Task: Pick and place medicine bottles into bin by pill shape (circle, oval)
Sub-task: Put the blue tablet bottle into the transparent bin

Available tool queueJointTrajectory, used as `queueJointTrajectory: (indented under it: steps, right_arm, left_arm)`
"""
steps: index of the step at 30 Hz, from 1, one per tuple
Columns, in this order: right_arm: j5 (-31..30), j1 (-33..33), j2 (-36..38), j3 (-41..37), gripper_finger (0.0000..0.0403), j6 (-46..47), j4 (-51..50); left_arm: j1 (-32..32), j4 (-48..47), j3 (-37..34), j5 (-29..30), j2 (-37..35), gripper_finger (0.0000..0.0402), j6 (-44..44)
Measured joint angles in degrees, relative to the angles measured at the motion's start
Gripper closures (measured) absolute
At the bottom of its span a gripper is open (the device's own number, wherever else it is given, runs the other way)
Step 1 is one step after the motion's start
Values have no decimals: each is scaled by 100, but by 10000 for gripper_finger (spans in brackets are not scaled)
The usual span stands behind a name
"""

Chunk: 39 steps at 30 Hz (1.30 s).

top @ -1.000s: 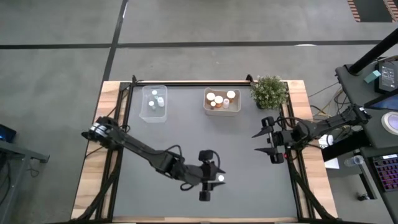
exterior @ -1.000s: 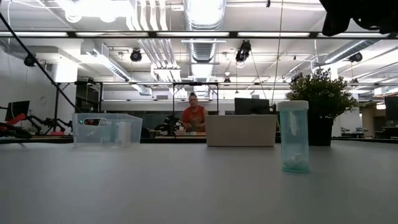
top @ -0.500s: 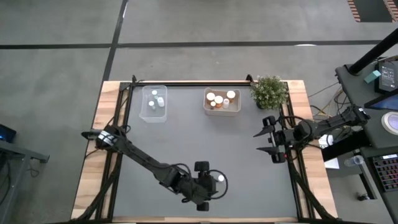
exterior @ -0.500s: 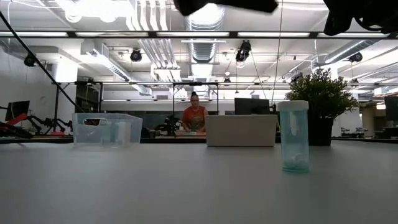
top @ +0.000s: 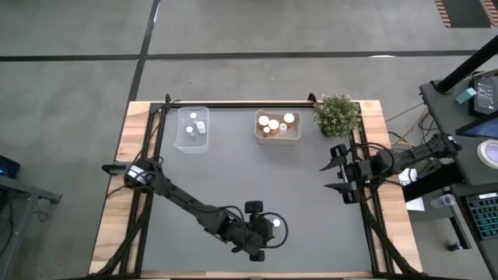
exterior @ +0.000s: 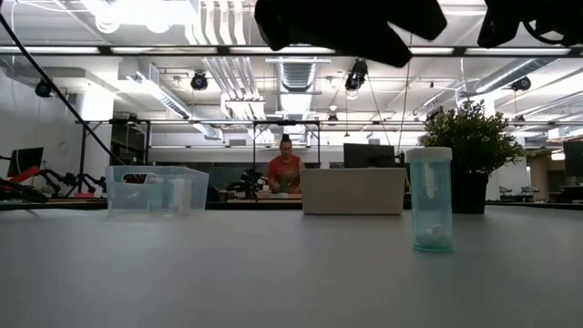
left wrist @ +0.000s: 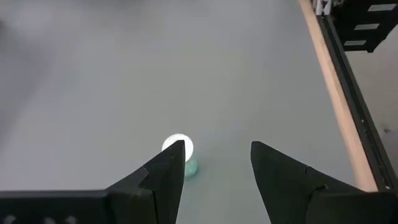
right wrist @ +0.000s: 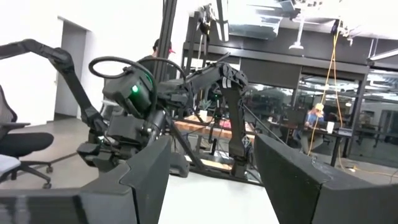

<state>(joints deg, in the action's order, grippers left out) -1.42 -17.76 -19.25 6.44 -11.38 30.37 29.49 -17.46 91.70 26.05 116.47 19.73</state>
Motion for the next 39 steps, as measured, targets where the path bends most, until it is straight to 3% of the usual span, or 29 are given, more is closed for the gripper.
queueJointTrajectory:
  steps: [5, 13, 17, 27, 39]
  right_arm:
    - [1, 0, 0, 0, 179, 24, 0]
    - [3, 0, -2, -2, 179, 46, -7]
    - [3, 0, -2, -2, 179, 46, -14]
    - [-1, 0, -33, -2, 179, 31, -52]
    - [-3, 0, -31, -2, 179, 37, -98]
  left_arm:
    - [-67, 210, -2, -10, 128, 223, 102]
    - [-212, 265, -2, 30, 315, 139, 93]
    - [-393, 314, -2, 63, 474, 122, 91]
    - [-579, 352, -35, -414, 614, 126, -239]
    - [-576, 370, -35, -433, 607, 200, -366]
